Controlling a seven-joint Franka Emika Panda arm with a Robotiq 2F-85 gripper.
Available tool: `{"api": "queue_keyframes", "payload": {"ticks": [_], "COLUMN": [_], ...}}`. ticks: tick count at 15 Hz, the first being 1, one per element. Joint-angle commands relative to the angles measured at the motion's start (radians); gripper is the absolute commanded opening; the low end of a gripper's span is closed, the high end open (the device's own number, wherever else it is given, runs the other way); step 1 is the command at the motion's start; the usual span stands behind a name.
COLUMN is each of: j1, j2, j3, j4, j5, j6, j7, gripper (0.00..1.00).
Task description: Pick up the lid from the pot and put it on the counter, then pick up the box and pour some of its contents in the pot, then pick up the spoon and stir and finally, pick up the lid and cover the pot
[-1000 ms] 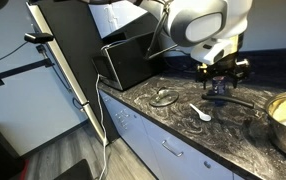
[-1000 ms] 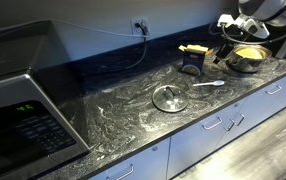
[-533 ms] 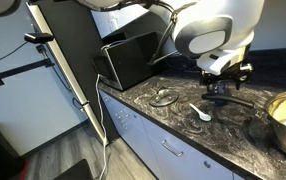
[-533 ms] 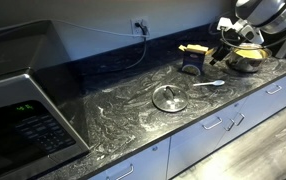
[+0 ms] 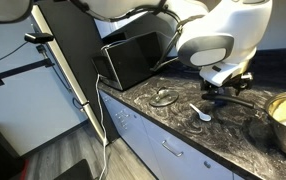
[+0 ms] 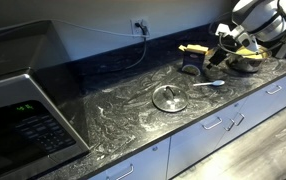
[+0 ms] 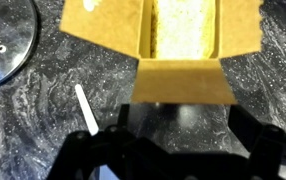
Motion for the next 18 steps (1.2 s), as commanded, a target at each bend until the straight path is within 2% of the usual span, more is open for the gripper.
{"api": "queue_keyframes", "payload": {"ticks": [1, 12, 18], "j1": [-0.009, 0.009, 0.027], "j2": [0.028, 0.065, 0.081], "j3": [0.017, 0.023, 0.021], "j4": [0.026, 0.039, 0.045], "j5": [0.076, 0.247, 0.286], "j6": [0.021, 0.079, 0.111], "j7": [-0.062, -0.201, -0.222], "gripper": [1.0, 1.0, 1.0]}}
